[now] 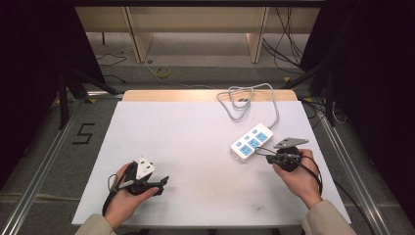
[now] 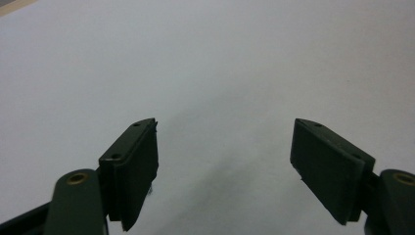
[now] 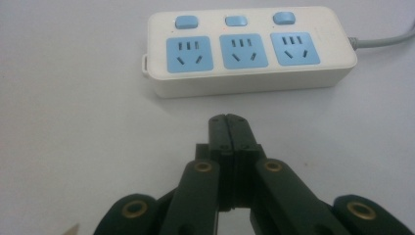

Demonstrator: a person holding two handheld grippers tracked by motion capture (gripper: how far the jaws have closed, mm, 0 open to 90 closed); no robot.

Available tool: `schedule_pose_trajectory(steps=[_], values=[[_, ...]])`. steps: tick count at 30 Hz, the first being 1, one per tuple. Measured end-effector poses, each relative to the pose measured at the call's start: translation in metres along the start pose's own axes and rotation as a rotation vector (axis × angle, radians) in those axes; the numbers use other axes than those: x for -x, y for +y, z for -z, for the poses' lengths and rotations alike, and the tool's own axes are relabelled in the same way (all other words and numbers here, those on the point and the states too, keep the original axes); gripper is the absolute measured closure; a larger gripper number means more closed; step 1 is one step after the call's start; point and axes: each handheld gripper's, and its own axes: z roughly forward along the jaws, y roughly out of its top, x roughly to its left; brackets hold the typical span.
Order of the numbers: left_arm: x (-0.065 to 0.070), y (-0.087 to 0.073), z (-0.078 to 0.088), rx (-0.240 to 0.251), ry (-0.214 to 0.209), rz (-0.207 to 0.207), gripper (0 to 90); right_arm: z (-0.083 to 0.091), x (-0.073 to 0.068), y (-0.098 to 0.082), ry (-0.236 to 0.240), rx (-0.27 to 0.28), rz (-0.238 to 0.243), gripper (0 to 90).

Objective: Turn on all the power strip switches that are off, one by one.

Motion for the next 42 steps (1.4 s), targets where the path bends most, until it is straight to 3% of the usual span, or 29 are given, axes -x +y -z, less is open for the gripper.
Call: schedule_pose_trajectory(steps=[25, 42], values=[[0.0, -0.001, -0.001, -0.004, 0.006, -0.007, 25.7, -0.01, 0.012, 0.027, -0.028, -0.03, 0.005, 90.0], [0.001, -0.001, 0.0, -0.005, 0.008, -0.007, 25.3, -0.022, 0.027, 0.042, -0.043, -0.034, -0.041, 90.0]])
